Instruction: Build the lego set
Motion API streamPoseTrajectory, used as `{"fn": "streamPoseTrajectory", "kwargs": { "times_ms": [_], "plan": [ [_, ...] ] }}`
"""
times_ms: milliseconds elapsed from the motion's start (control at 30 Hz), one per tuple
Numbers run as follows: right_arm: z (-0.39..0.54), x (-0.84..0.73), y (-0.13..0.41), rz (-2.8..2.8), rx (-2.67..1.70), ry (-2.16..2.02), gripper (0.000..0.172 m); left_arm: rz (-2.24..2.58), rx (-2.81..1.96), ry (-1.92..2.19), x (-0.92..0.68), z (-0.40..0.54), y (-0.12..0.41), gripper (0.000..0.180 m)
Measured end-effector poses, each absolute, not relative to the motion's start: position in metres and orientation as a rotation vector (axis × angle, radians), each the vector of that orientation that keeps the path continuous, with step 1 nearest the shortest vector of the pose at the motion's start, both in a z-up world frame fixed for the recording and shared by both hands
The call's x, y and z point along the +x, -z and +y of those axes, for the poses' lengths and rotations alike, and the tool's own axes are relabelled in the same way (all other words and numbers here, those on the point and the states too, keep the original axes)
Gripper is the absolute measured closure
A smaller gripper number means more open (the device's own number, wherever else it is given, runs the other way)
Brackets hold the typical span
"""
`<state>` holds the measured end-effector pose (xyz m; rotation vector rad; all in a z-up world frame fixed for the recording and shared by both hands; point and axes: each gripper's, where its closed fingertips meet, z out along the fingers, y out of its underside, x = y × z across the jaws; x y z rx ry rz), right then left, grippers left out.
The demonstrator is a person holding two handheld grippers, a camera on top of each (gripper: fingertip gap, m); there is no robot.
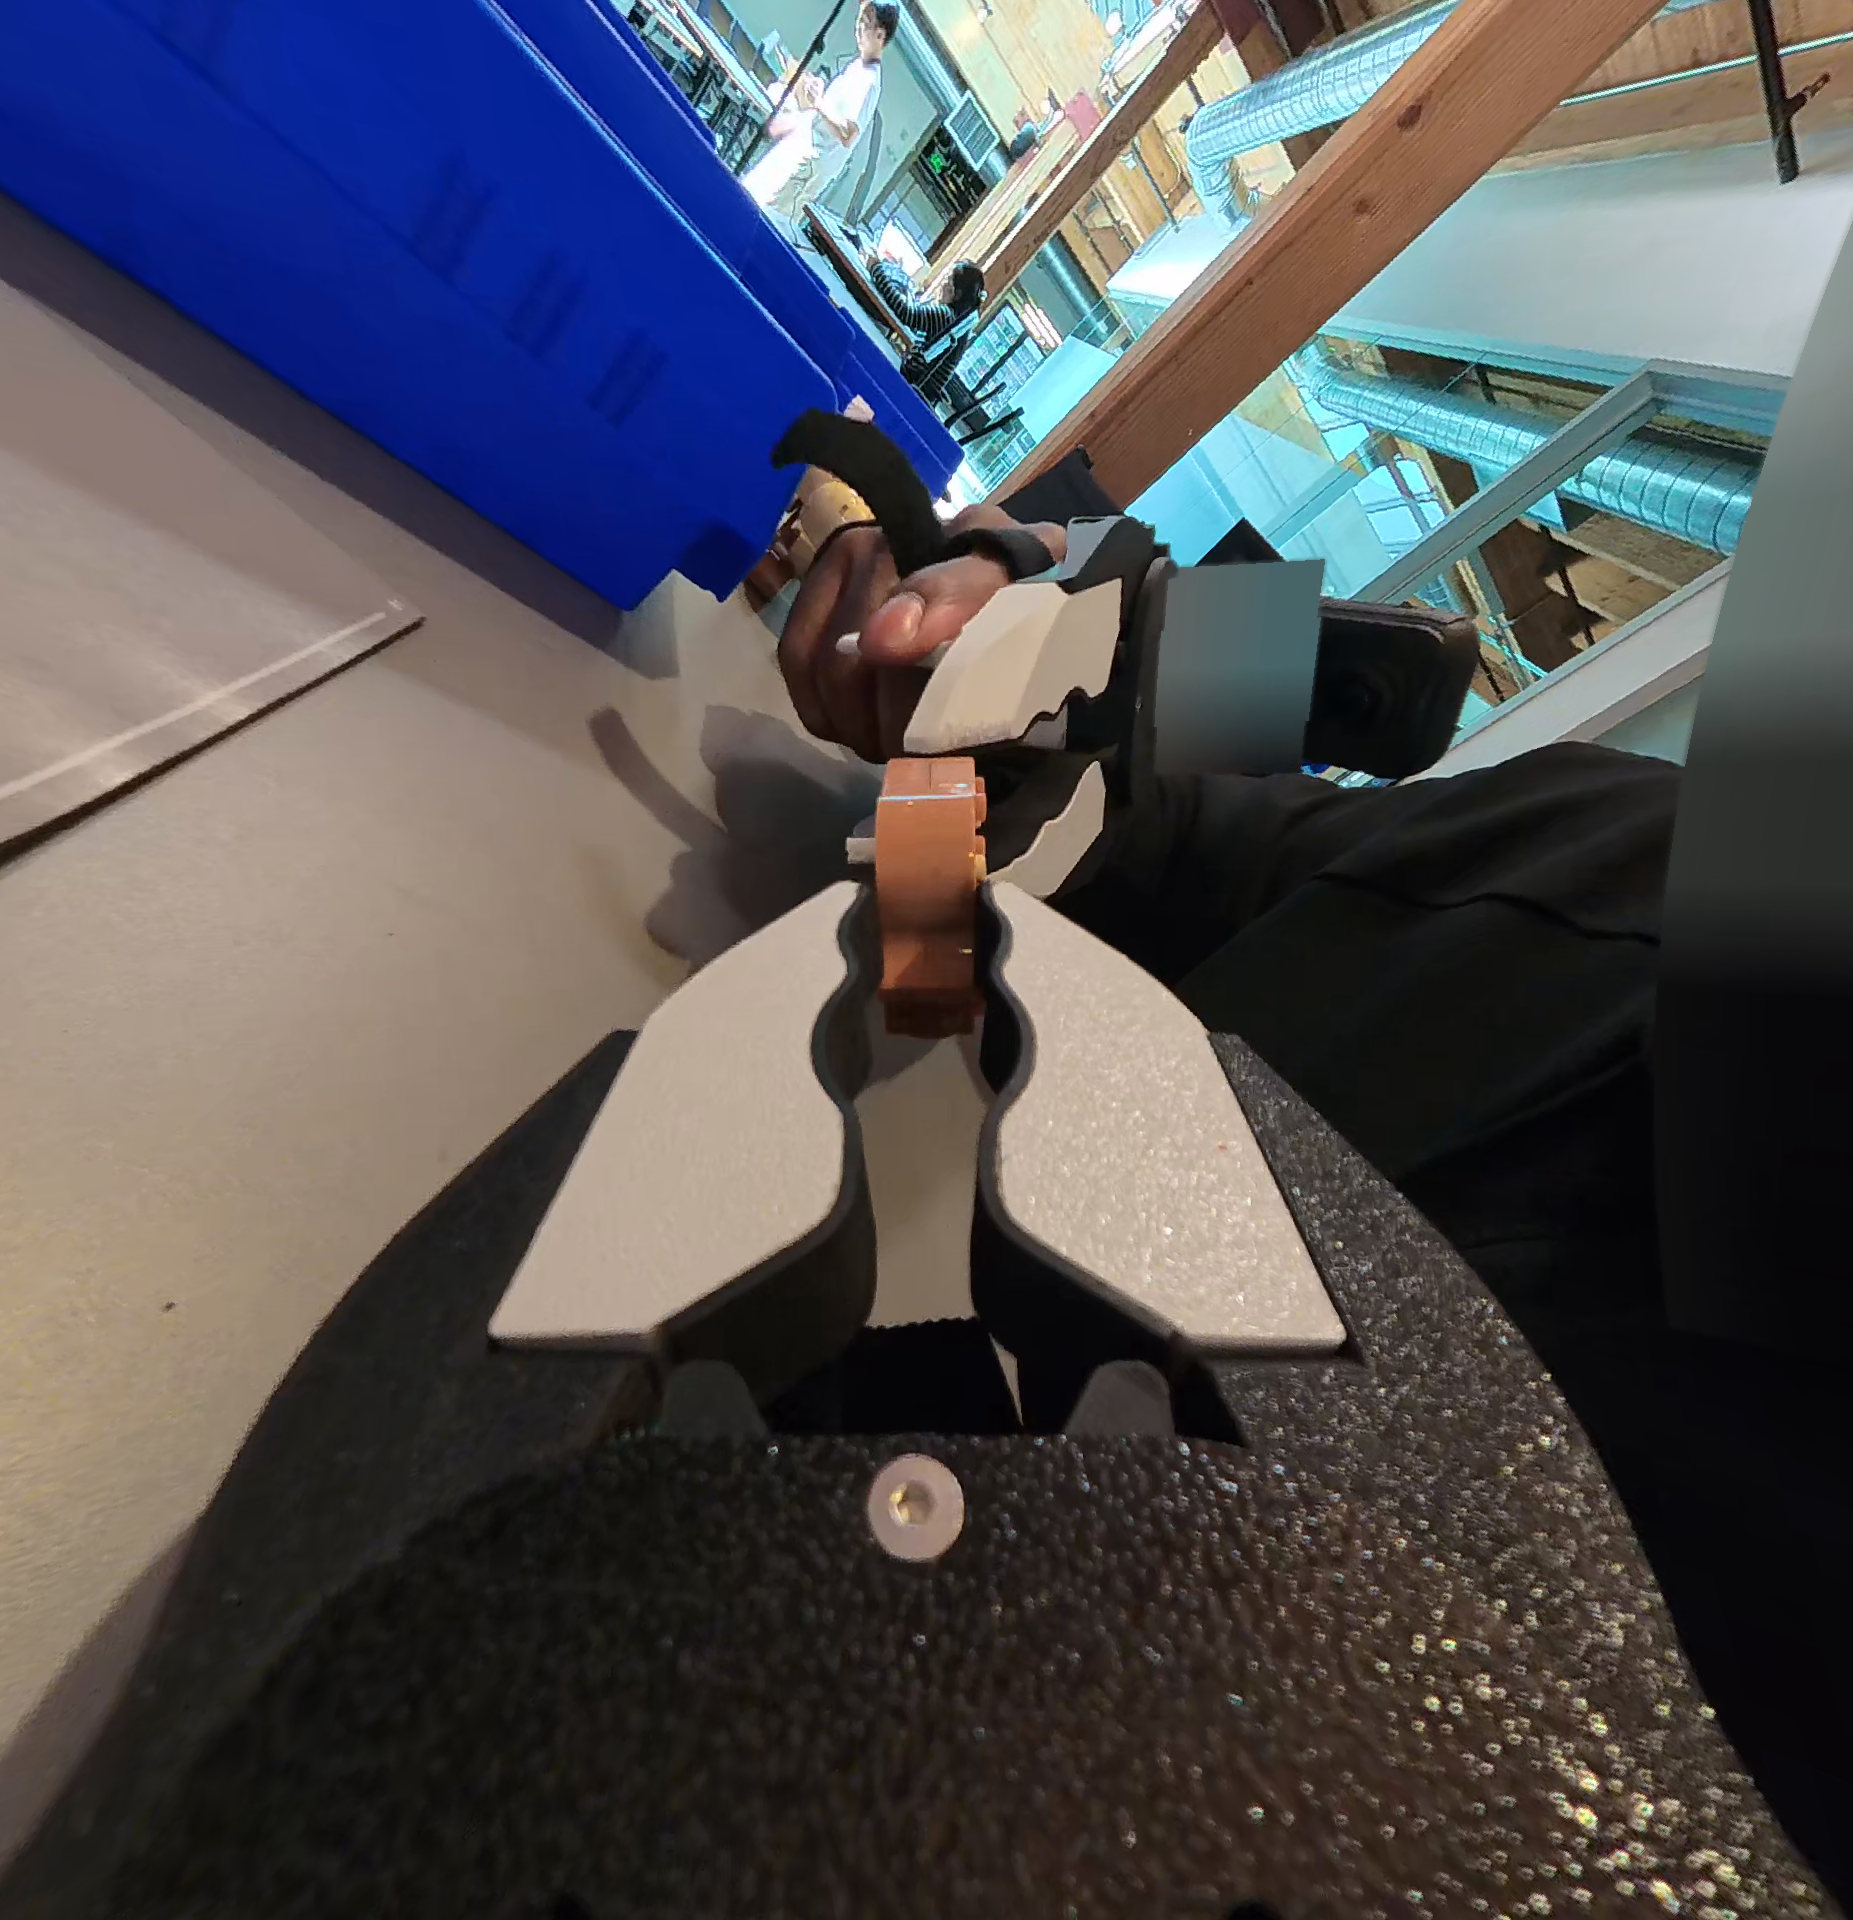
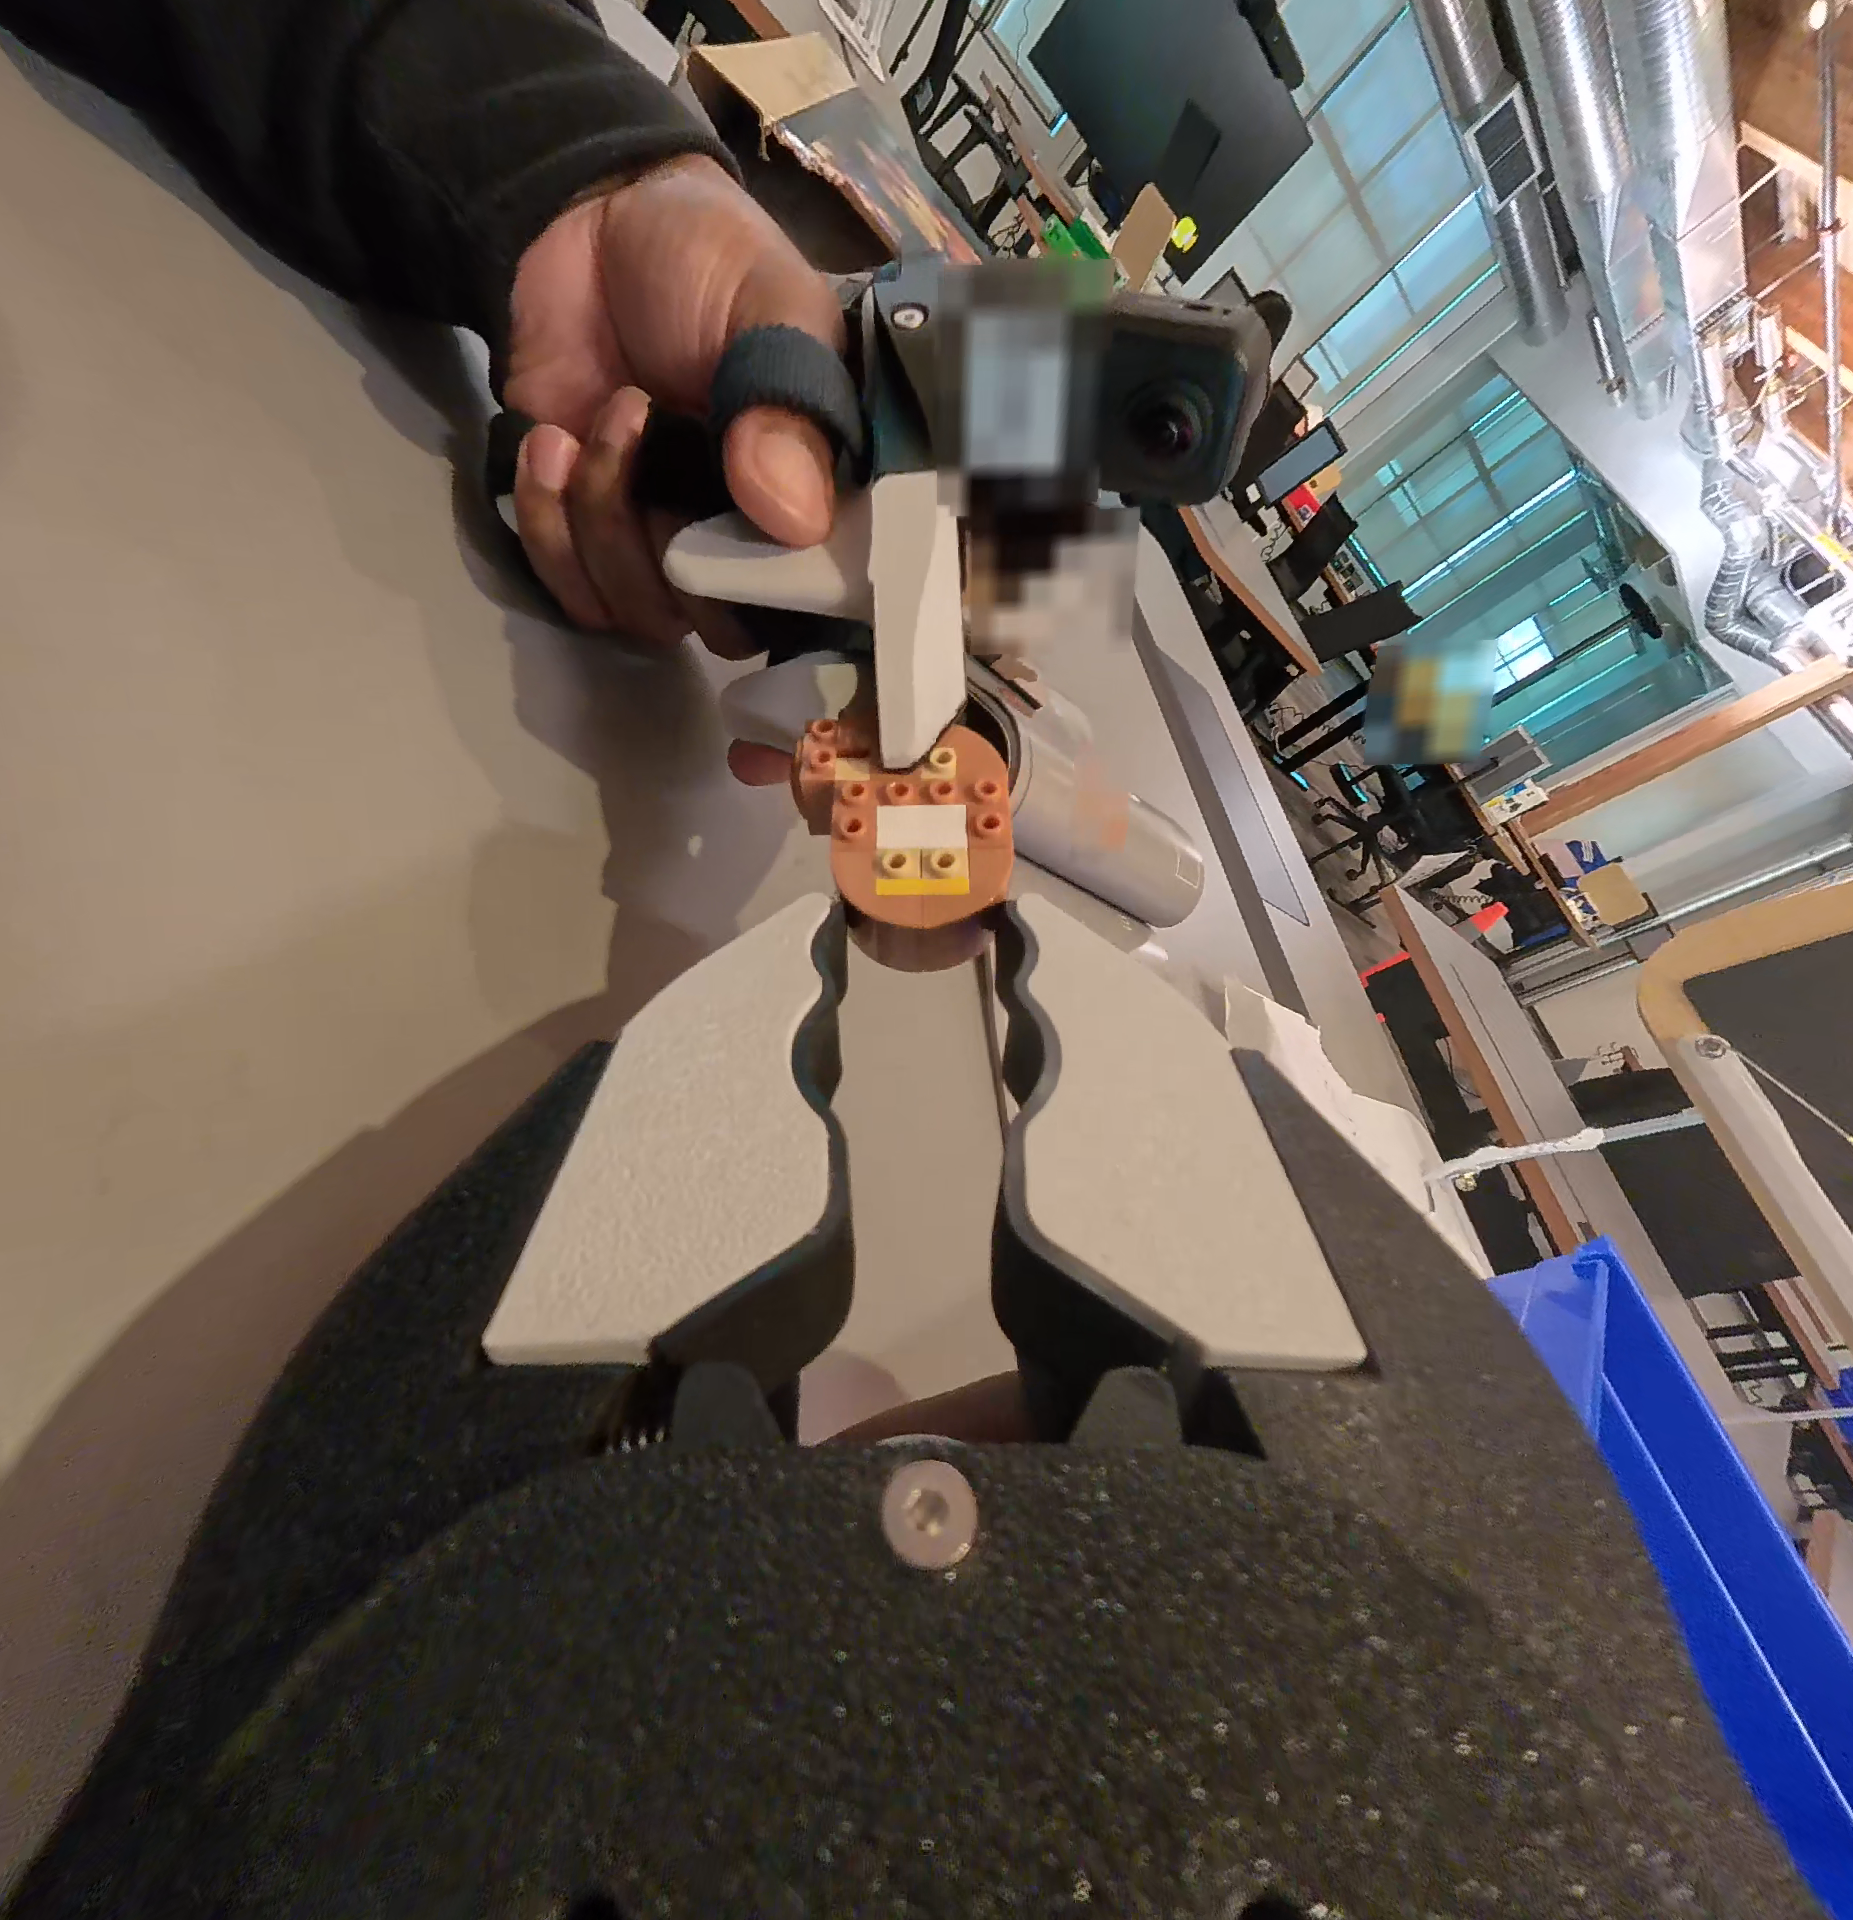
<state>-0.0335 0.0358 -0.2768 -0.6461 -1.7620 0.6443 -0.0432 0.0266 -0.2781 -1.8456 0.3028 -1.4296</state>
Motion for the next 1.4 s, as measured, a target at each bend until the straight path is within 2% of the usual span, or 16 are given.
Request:
{"fn": "streamPoseTrajectory", "kwargs": {
  "times_ms": [900,1067,1400],
  "plan": [
    [0.038,-0.033,0.278,-1.775,-0.653,-0.617,0.145,0.312,-1.848,1.403,-0.044,0.027,0.279,0.164],
    [0.039,-0.035,0.278,-1.742,-0.62,-0.586,0.138,0.283,-1.838,1.417,-0.047,0.03,0.278,0.164],
    [0.04,-0.033,0.278,-1.752,-0.644,-0.616,0.147,0.301,-1.856,1.401,-0.044,0.028,0.28,0.164]
  ]
}}
